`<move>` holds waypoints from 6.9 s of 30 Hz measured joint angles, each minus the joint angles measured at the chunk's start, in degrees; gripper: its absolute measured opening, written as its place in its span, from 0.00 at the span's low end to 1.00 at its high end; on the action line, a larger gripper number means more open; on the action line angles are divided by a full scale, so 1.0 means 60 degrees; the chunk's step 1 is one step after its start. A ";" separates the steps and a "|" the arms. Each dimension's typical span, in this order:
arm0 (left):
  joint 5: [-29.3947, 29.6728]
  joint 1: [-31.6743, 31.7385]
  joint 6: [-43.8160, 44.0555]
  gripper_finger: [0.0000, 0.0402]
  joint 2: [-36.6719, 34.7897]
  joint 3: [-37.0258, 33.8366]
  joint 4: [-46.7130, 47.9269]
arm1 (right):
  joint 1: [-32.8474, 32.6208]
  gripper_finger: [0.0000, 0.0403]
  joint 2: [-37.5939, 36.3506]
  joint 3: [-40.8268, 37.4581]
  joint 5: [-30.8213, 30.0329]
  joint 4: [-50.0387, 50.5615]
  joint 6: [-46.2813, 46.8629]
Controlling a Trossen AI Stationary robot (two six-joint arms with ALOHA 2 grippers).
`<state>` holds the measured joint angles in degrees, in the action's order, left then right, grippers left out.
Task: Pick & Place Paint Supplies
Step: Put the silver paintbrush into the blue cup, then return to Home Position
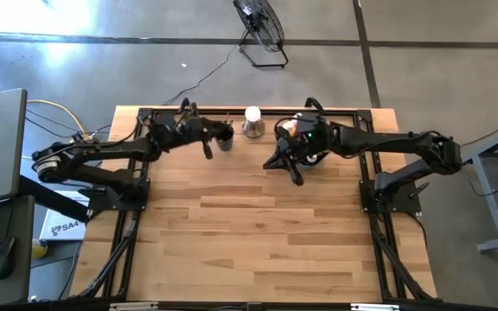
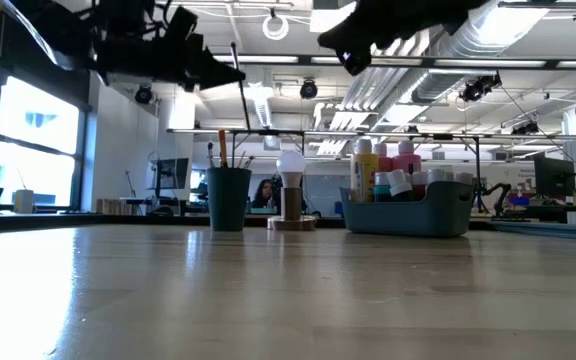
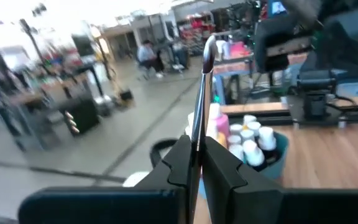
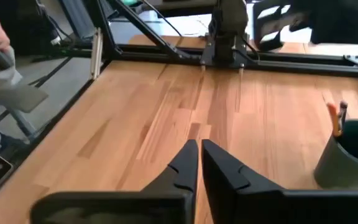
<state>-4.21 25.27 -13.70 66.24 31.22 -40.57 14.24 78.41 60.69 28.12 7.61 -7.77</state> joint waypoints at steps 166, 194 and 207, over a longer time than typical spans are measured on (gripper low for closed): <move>0.2795 -0.3094 0.0748 0.00 -0.9344 -0.2652 0.7077 | -0.1232 0.01 -1.2227 -0.7934 -0.6451 -0.1887 0.1759; 0.2341 -0.3092 0.1085 0.00 -1.0971 -0.2627 0.8645 | -0.1232 0.01 -1.3001 -0.7931 -0.7287 -0.1056 0.1876; 0.2397 -0.3092 0.1079 0.00 -1.0976 -0.2714 0.8775 | -0.1232 0.01 -1.3005 -0.7931 -0.7180 -0.0687 0.2018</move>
<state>10.17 6.72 -7.22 0.38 14.94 12.08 6.85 0.38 13.10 -14.97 3.49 4.34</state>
